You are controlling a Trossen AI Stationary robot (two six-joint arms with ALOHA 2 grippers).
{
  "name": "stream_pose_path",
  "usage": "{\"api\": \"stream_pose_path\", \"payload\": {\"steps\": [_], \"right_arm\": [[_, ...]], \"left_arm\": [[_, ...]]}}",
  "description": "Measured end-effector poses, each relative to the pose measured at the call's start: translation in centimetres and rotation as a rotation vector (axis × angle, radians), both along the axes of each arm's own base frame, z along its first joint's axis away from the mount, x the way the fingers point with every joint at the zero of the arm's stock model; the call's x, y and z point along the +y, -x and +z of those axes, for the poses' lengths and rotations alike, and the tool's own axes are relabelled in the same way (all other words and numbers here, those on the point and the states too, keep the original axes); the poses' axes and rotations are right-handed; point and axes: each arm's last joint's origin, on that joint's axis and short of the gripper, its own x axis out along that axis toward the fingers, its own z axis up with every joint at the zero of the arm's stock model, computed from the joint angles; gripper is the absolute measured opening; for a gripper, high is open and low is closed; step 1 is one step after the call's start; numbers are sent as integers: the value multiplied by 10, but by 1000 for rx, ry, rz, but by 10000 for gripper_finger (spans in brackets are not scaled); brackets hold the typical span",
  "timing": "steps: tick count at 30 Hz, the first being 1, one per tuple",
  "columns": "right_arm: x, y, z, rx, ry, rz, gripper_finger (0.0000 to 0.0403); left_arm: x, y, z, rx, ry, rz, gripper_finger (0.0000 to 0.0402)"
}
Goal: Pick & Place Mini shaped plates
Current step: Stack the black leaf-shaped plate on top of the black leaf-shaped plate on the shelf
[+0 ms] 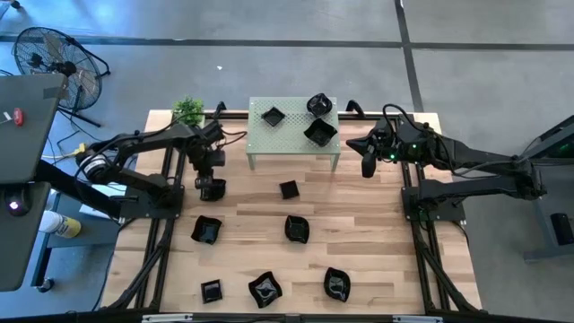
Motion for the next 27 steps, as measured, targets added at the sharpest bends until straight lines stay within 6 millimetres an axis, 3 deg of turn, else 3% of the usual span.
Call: {"api": "stream_pose_path", "payload": {"steps": [8,19,23,27], "right_arm": [[0,0,0,-1,-1,-1,0],[0,0,0,-1,-2,-1,0],[0,0,0,-1,-2,-1,0],[0,0,0,-1,-2,-1,0]], "left_arm": [[-2,4,6,12,-32,39,15],[0,0,2,-23,5,33,105],[-2,1,-4,-34,10,33,93],[-6,4,-10,-44,38,23,51]]}}
